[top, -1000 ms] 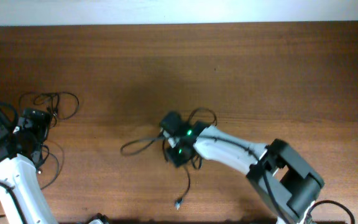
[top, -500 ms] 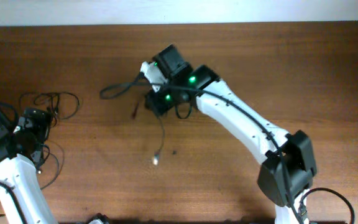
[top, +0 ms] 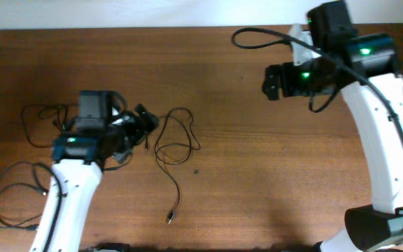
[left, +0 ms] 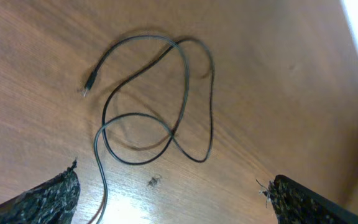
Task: Untangle cables
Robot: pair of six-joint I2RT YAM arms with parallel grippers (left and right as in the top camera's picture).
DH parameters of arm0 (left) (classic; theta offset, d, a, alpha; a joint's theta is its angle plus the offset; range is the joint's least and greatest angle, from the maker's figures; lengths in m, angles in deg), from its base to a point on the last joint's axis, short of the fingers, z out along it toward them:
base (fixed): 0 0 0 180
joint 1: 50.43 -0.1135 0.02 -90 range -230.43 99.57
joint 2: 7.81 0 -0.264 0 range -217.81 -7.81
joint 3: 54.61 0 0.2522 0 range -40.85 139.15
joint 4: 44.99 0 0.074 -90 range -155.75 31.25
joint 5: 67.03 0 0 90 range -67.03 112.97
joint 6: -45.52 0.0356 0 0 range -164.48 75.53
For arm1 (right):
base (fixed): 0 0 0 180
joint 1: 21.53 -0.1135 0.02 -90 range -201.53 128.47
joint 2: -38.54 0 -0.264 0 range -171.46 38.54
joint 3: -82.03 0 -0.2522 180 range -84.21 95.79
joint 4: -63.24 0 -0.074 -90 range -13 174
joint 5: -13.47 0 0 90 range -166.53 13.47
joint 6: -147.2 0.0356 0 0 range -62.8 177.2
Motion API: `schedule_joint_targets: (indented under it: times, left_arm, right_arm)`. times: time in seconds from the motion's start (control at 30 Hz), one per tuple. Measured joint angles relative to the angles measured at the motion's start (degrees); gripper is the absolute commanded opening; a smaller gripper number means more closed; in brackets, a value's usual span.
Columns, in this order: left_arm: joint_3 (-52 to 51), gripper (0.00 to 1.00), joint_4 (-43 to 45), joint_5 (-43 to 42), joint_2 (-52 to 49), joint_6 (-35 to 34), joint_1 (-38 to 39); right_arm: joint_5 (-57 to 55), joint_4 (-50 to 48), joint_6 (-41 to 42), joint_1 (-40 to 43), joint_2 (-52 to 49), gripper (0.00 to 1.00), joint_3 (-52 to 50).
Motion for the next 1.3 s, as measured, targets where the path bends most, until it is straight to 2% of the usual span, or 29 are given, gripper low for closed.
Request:
schedule_joint_targets:
  times: [0.1,0.2,0.37,0.4,0.43,0.5,0.6,0.63,0.8,0.87,0.97,1.1,1.2,1.3]
  left_arm:
    - [0.0,0.99,-2.2,4.3,-5.9,-9.3,7.9]
    - [-0.2,1.00,-2.5,6.0,-15.8,-17.7,11.6]
    - [-0.3,0.99,-2.5,9.1,-25.8,-21.0,11.9]
    - [-0.3,0.96,-2.2,10.2,-26.4,-21.2,11.9]
    - [-0.3,0.84,-1.5,11.3,-27.2,-21.3,11.9]
    - [-0.3,0.73,-0.4,12.3,-28.7,-21.8,11.9]
    - [-0.3,0.14,1.7,13.2,-31.0,-21.9,11.9]
    - [-0.3,0.00,1.9,13.4,-32.0,-21.9,11.9]
    - [0.0,0.00,2.2,18.6,-32.1,-21.7,11.4]
    - [1.6,0.00,4.5,21.2,-32.4,-19.5,9.0]
    - [9.7,0.00,17.2,24.1,-33.1,-12.2,2.7]
    - [15.8,0.02,39.6,25.5,-33.2,-8.2,-6.3]
    - [15.9,0.07,47.7,29.4,-33.2,-7.4,-11.6]
    - [15.9,0.02,52.3,33.4,-34.2,-7.0,-14.3]
  right_arm:
    - [-0.1,2.4,0.0,2.0,-0.1,0.98,-0.1]
    - [-0.2,2.6,-0.7,2.3,-0.2,0.99,-0.1]
    - [-1.6,2.7,-0.9,2.3,-0.2,0.98,-0.1]
    - [-1.8,2.7,-0.9,2.3,-0.2,0.98,-0.2]
    - [-2.0,2.7,-0.9,2.3,-0.2,0.98,-0.2]
    - [-2.2,2.7,-0.9,2.3,-0.2,0.98,-0.3]
    - [-2.3,2.8,-0.9,2.3,-0.2,0.98,-0.3]
    - [-2.4,2.8,-0.9,2.3,-0.2,0.98,-0.3]
    - [-2.4,2.9,-0.9,2.3,-0.2,0.98,-0.3]
    - [-2.4,2.9,-0.9,2.3,-0.2,0.98,-0.3]
    - [-2.6,3.0,-0.9,2.3,-0.2,0.98,-0.3]
    - [-2.6,2.9,-1.1,2.3,-0.2,0.99,-0.3]
    - [-2.6,2.9,-1.1,2.3,-0.2,0.98,-0.3]
    - [-2.6,2.8,-1.1,2.3,-0.2,0.98,-0.3]
